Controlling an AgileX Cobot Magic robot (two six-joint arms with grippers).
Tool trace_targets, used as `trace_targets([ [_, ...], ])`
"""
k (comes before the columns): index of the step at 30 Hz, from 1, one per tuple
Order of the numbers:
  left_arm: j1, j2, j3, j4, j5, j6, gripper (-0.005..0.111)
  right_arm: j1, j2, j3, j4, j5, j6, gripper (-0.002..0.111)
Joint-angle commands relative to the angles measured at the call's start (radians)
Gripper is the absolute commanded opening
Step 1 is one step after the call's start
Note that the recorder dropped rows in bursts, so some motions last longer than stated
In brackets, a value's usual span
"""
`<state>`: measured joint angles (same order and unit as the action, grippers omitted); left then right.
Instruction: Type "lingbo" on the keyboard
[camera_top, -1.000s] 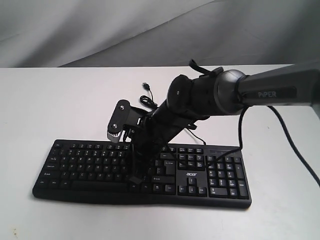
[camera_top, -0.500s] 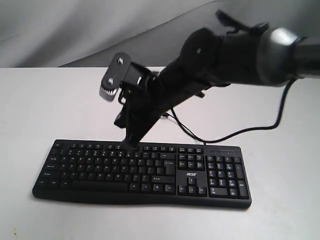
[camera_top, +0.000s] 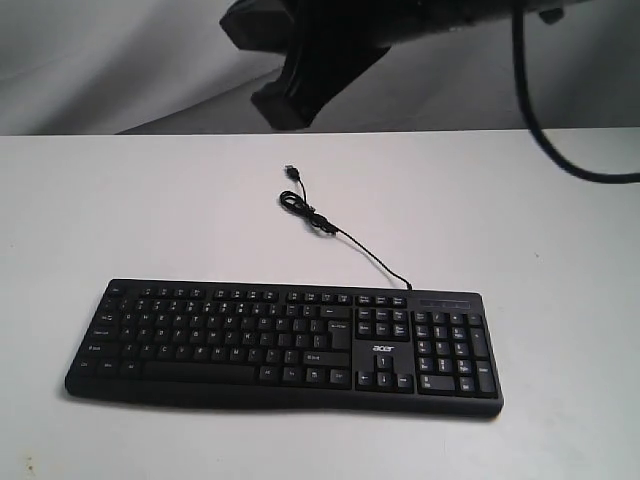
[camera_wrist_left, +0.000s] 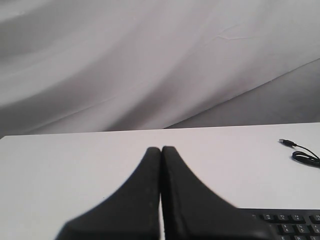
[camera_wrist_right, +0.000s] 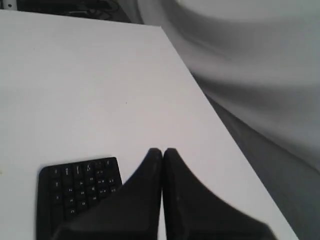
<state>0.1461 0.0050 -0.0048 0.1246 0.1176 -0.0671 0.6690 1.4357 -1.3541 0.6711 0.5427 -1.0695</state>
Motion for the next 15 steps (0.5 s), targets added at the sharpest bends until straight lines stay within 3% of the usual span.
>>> trace_targets([
  [1,-0.007,-0.005,0.005,0.0,-0.009,-0.002,0.001,-0.004,-0.074,0.008,0.02,-0.011,0.005,0.0],
  [5,-0.007,-0.005,0.005,0.0,-0.009,-0.002,0.001,-0.004,-0.144,0.008,0.042,-0.139,0.043,0.0],
  [8,-0.007,-0.005,0.005,0.0,-0.009,-0.002,0.001,-0.026,-0.198,0.008,0.061,-0.249,0.264,0.0],
  [12,-0.007,-0.005,0.005,0.0,-0.009,-0.002,0.001,-0.11,-0.245,0.008,-0.022,-0.217,0.578,0.0],
  [15,-0.007,-0.005,0.005,0.0,-0.009,-0.002,0.001,-0.164,-0.247,0.008,-0.131,-0.127,0.691,0.0],
])
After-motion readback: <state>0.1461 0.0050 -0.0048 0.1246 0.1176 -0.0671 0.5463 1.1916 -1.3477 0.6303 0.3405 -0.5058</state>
